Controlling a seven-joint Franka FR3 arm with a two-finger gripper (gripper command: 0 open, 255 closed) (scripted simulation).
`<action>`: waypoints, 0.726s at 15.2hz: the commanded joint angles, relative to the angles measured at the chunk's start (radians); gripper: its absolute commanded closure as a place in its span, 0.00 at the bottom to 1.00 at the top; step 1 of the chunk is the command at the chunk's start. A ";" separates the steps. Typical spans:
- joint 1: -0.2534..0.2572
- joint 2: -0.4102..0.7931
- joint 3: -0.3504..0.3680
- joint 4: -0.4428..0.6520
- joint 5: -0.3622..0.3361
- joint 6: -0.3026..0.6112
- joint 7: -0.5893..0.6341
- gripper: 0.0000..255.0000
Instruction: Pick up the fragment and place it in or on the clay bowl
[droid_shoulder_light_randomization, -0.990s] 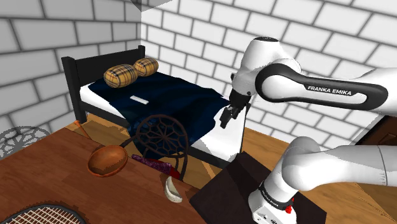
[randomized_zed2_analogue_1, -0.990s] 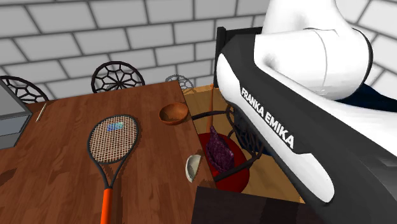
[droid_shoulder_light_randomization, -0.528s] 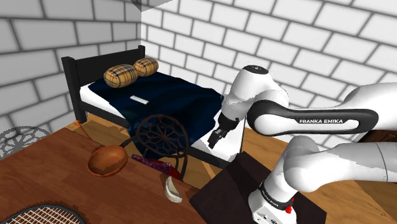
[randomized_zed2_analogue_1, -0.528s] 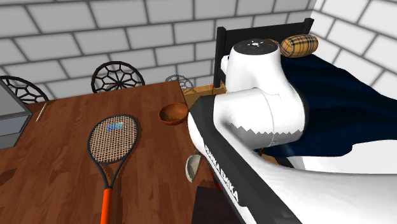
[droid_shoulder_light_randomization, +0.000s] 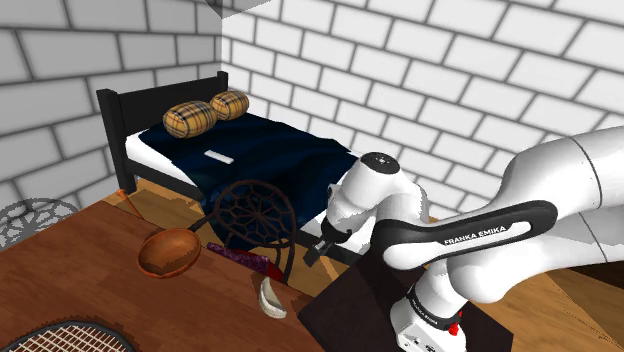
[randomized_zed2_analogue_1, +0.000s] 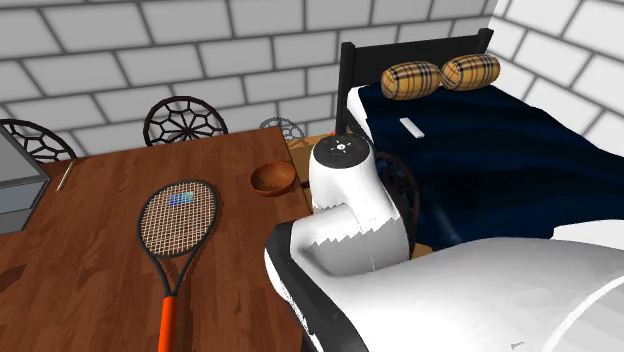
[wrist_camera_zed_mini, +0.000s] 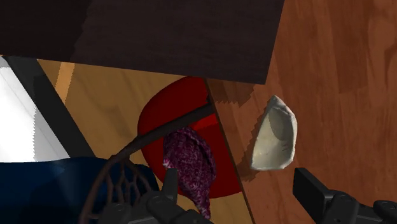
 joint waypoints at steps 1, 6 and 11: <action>-0.005 0.089 0.069 -0.009 0.010 0.120 0.055 0.00; -0.185 0.339 0.331 0.018 -0.111 0.395 0.261 0.00; -1.118 0.455 1.249 0.109 -0.518 0.603 0.670 0.00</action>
